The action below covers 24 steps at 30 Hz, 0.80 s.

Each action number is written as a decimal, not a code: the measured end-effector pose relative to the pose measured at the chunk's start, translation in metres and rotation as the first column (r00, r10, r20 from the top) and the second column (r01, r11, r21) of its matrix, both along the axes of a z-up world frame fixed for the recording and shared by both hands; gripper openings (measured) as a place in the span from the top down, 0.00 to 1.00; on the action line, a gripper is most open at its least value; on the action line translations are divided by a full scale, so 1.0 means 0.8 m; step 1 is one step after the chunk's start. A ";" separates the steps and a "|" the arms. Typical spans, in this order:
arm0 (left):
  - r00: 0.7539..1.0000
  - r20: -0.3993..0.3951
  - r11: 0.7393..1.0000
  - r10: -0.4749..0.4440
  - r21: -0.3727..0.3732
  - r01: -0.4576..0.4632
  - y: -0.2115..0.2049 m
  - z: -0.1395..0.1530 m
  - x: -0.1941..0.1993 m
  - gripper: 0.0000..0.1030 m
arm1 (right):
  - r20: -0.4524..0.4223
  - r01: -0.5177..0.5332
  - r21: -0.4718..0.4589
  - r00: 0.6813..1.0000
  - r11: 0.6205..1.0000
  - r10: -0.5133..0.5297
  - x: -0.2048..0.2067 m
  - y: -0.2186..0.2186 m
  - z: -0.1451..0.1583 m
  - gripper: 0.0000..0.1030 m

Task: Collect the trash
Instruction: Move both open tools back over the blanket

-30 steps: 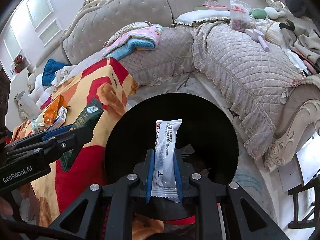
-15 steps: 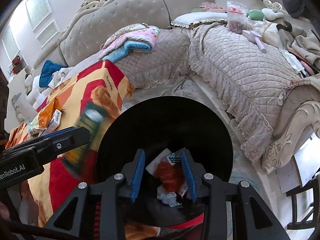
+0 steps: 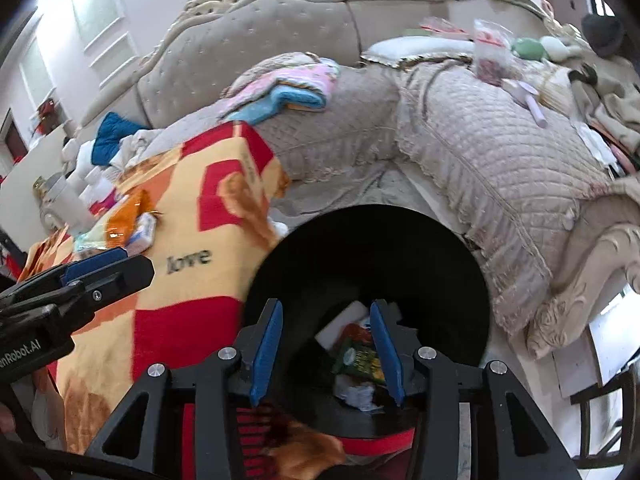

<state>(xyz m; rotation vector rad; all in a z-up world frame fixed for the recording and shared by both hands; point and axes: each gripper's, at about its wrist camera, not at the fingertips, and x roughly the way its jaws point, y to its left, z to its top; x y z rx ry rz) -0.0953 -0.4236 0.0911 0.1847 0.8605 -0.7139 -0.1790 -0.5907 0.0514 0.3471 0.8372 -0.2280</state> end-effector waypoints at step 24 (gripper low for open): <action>0.925 -0.019 0.926 0.378 0.003 -0.378 0.279 -0.005 0.071 0.47 | 0.030 -0.280 -0.016 0.959 0.960 0.281 0.095 0.190 0.027 0.36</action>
